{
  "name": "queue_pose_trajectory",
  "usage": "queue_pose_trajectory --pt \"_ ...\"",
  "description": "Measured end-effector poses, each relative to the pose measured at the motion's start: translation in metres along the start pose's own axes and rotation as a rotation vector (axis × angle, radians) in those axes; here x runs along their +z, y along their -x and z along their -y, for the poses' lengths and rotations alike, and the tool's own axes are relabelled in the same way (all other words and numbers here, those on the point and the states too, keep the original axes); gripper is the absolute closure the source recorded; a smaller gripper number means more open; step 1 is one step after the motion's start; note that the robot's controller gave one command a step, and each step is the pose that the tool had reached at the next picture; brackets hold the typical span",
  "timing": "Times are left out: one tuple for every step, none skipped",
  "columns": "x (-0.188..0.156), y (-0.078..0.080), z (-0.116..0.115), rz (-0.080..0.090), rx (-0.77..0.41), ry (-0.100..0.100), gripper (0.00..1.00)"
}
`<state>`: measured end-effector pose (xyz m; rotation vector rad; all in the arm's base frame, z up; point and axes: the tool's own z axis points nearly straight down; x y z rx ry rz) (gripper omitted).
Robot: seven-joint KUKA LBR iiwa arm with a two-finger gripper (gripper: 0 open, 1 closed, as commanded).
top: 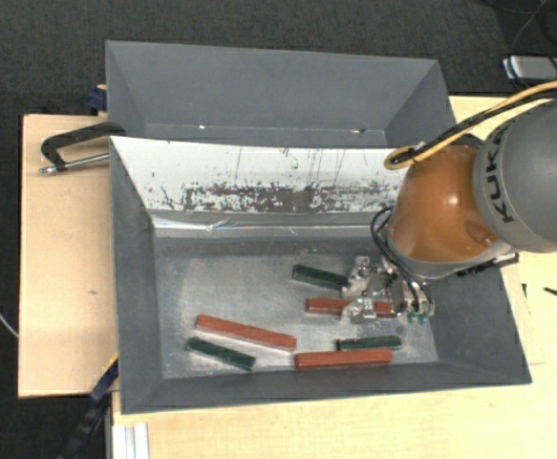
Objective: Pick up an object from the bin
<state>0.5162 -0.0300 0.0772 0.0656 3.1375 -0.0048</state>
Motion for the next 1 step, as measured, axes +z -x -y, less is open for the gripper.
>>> queue_pose_trajectory --pt "-0.1303 -0.0152 -0.0160 0.001 -0.048 0.004 1.00"
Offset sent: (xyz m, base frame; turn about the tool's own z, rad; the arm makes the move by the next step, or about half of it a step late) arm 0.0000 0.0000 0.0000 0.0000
